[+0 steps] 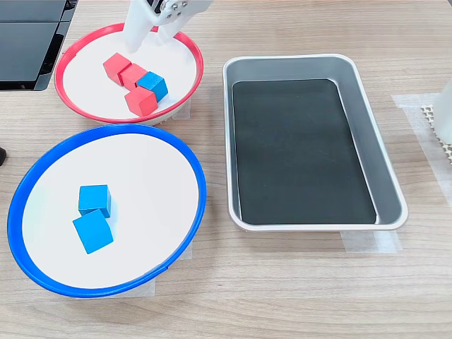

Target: Relocate any blue block in the red dish to the blue dish, correcting any misplacements.

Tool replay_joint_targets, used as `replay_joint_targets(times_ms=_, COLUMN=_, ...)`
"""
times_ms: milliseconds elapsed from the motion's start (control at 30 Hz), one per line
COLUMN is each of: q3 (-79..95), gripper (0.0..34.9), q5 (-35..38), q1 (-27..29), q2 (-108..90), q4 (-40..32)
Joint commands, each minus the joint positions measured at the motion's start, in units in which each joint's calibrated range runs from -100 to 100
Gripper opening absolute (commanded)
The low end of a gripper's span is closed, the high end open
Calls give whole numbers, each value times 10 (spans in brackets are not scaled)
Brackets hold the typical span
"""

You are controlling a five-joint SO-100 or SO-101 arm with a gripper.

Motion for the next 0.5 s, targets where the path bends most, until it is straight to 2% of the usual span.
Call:
replay_joint_targets(times_ms=0, q3=-45, gripper=122, q5=-3, q1=-8, q2=11, q4=2)
replay_joint_targets(times_ms=467, q3=-118, gripper=144, q5=1, q1=-1, q2=83, q4=6)
